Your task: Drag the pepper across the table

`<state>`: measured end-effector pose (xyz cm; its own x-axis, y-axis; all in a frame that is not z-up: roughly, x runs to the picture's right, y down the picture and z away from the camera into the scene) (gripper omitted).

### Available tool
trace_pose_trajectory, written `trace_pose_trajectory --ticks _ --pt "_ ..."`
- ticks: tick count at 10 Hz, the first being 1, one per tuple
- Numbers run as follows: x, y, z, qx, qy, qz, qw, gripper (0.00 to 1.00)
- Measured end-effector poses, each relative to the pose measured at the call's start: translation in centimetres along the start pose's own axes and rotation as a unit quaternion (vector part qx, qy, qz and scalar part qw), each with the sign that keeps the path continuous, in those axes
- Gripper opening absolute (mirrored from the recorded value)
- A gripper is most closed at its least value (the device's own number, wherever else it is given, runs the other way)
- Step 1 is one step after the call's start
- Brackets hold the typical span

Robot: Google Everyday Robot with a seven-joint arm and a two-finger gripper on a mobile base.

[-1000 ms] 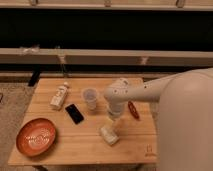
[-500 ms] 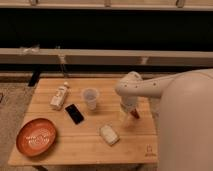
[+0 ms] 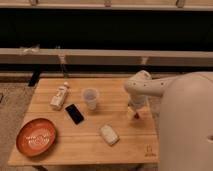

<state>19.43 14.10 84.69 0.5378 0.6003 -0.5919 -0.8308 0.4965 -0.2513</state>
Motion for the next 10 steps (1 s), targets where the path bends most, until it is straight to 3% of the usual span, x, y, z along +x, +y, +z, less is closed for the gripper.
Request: trace_pose_trajectory --ticks 3,4,10 --pt "-0.4 0.0 2.1 -0.02 0.004 0.01 0.9997 0.8" --pt "-0.6 0.1 2.7 -0.026 0.005 0.012 0.9996 0.75" --pt "-0.2 0.3 3.9 -0.043 0.021 0.022 0.9986 0.15"
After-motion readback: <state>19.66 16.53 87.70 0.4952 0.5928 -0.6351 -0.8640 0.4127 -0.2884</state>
